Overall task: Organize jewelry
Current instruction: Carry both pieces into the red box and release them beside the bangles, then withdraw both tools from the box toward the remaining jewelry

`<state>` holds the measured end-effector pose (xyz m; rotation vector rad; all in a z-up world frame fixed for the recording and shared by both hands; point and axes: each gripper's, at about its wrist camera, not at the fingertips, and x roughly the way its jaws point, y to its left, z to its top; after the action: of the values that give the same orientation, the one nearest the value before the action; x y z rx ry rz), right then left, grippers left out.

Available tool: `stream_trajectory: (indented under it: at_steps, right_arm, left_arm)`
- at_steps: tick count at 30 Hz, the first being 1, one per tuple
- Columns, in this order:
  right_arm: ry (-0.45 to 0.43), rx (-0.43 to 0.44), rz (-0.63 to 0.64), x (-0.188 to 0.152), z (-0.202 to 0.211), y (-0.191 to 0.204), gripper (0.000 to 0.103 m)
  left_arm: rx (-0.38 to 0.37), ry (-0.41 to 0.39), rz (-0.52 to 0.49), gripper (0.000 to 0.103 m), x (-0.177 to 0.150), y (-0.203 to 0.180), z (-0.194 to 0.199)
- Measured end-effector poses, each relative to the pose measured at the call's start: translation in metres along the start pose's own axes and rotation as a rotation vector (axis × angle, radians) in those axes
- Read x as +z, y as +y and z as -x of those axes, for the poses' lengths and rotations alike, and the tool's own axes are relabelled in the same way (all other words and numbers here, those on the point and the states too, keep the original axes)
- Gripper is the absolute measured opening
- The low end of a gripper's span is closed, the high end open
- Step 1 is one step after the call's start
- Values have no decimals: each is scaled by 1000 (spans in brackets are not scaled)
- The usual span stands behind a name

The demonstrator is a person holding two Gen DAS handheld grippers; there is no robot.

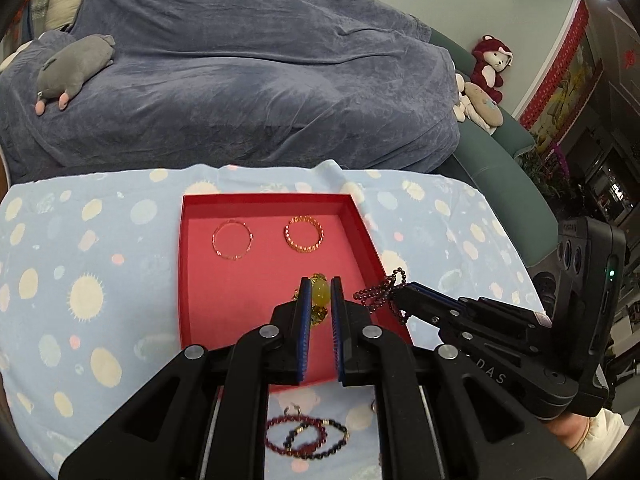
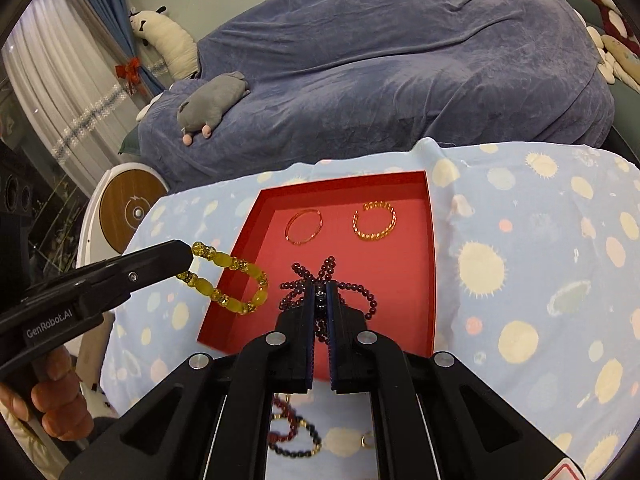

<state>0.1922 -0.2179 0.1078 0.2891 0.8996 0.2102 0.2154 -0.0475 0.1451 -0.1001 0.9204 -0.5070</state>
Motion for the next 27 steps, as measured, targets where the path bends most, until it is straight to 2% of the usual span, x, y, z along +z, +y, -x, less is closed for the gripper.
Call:
stream_trajectory:
  at_steps: [4,9,12,14,15,16,17,19,23,27]
  right_arm:
    - [32,-2,-32,19,-41,-11,5]
    - [98,-38,-29,23,-92,-21,5]
    - [128,-51,-24,22,-114,-27,5]
    - [133,-72,-21,21,-122,-29,10]
    - [127,-92,-19,21,-123,-29,12]
    - [124,-103,-17,22,-123,-30,19]
    - [113,-109,-17,23,-121,-30,31]
    - [83,-119,-19,23,-111,-31,41]
    - [51,-122,-23,17,-88,-30,50]
    - [26,-140,-10,4,-61,-25,53]
  left_arm:
    - [-20,39,36,9,15,17,-46]
    - [11,106,56,9,12,40,-98]
    - [33,120,66,9,9,52,-119]
    - [48,106,76,9,6,60,-126]
    - [63,93,78,11,6,61,-126]
    - [69,91,76,19,6,64,-126]
    - [77,88,73,33,6,65,-126]
    - [126,63,62,49,4,64,-118]
    - [150,31,48,54,-3,60,-97]
    - [163,12,49,54,-14,56,-74]
